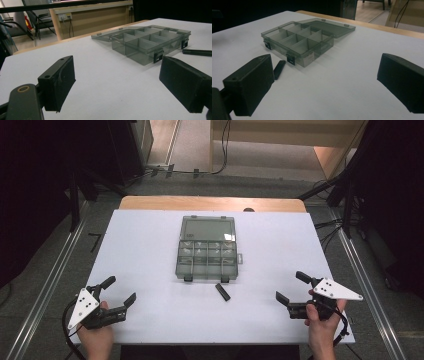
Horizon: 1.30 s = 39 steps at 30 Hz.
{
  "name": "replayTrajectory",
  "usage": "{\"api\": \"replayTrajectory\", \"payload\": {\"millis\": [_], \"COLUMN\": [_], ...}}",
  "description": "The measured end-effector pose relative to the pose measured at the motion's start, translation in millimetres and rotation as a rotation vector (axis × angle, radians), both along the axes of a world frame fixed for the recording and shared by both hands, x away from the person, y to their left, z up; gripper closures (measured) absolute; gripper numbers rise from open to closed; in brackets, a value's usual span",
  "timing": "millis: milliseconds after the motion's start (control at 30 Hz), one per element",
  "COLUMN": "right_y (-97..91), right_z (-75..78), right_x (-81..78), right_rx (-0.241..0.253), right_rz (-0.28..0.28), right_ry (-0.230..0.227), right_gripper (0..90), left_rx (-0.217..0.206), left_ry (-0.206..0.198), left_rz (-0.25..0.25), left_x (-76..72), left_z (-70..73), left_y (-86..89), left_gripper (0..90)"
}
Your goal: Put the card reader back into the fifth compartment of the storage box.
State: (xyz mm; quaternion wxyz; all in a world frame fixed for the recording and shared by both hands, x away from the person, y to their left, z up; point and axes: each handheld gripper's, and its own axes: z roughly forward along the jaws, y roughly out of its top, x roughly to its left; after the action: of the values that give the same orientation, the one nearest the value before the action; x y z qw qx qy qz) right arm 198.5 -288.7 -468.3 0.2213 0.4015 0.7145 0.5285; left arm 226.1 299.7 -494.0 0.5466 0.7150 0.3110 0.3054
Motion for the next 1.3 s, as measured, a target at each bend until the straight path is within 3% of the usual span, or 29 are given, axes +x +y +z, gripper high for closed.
{"api": "replayTrajectory", "payload": {"millis": [333, 433, 500, 1300], "right_y": [18.7, 26.8, 31.0, 75.6], "right_z": [9.2, 12.3, 13.6, 28.3], "right_x": [12.1, 15.7, 17.3, 40.2], "right_rx": [-0.006, -0.023, -0.033, -0.135], "right_rz": [0.053, 0.073, 0.077, 0.16], "right_ry": [0.022, 0.026, 0.027, 0.077], "right_gripper": [0.1, 0.3, 6.5, 6.5], "left_rx": [0.0, -0.002, -0.005, -0.012], "left_ry": [0.0, -0.003, -0.006, -0.003], "left_rz": [-0.006, -0.008, -0.009, -0.01], "left_x": [0.0, -0.3, -0.7, -0.5], "left_z": [-0.1, 0.0, 0.0, 0.3], "left_y": [-0.3, 0.2, 0.5, 1.3], "left_gripper": [13.9, 13.9, 13.9, 13.9]}}
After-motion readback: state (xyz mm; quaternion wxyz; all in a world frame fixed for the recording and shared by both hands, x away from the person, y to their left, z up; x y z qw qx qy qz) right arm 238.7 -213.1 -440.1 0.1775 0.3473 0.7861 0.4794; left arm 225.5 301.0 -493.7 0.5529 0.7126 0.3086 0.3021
